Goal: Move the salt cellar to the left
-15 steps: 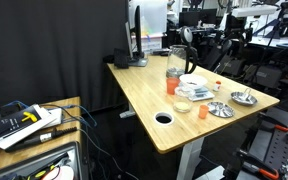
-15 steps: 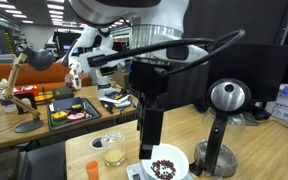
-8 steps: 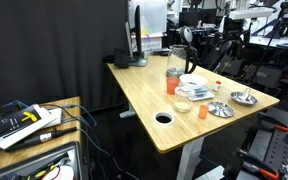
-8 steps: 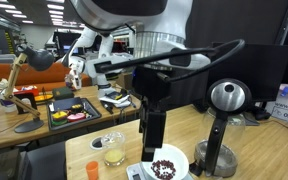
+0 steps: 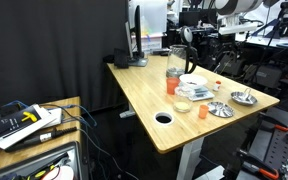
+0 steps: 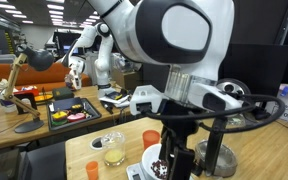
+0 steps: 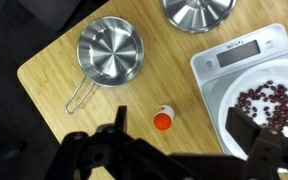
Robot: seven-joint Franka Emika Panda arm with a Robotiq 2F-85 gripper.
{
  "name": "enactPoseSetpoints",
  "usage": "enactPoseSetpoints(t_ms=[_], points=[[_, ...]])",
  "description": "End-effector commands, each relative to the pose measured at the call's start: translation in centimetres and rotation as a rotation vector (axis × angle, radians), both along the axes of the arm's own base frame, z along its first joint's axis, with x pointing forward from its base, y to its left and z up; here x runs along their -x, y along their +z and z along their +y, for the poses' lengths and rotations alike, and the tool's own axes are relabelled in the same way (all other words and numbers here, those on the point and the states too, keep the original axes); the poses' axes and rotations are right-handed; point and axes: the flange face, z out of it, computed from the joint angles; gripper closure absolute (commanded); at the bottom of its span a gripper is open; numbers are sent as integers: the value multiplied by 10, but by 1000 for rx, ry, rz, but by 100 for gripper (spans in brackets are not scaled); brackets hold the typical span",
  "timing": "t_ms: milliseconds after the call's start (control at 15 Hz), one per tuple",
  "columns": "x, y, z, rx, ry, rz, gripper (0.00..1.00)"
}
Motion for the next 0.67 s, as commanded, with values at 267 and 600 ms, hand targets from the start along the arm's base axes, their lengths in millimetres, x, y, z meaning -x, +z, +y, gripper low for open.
enactPoseSetpoints(t_ms=[267,600], points=[[-6,-26,-18,5,-47,63,0],[-8,-24,-17,5,-48,65,0]])
